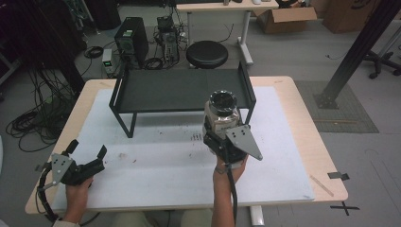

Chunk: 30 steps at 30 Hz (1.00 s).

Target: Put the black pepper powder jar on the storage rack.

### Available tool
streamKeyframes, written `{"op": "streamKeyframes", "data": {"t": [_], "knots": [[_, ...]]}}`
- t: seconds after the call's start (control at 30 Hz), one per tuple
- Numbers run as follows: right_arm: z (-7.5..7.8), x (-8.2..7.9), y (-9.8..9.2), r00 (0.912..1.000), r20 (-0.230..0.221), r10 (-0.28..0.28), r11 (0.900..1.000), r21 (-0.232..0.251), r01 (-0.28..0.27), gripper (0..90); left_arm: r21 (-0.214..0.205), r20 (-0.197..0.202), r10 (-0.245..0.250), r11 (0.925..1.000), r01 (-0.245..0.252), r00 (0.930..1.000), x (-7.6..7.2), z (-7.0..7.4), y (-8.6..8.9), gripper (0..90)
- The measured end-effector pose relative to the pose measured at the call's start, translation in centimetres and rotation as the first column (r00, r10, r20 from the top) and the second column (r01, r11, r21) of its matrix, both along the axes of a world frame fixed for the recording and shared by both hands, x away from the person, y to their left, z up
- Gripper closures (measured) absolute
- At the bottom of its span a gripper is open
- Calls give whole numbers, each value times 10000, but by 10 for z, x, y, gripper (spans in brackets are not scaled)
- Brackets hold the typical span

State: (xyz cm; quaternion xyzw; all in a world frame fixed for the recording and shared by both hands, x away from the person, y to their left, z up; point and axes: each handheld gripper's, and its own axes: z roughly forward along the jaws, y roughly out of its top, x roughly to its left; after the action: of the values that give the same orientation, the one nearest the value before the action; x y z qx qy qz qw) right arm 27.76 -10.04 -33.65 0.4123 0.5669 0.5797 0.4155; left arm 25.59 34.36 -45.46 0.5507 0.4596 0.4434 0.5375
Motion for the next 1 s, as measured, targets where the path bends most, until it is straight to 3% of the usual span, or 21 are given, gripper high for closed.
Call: {"op": "streamKeyframes", "data": {"t": [0.57, 1.0], "knots": [[24, 9, 9, 9976, 323, 617, 9981, 36, -619, 255, 6, -7, -5, 10000, 5, 10000, 0, 0, 0, 5], [51, 25, 28, 9903, 731, 1180, 9926, 205, -1197, 255, -41, 8, -1, 10000, 1, 10000, 0, 0, 0, 4]]}}
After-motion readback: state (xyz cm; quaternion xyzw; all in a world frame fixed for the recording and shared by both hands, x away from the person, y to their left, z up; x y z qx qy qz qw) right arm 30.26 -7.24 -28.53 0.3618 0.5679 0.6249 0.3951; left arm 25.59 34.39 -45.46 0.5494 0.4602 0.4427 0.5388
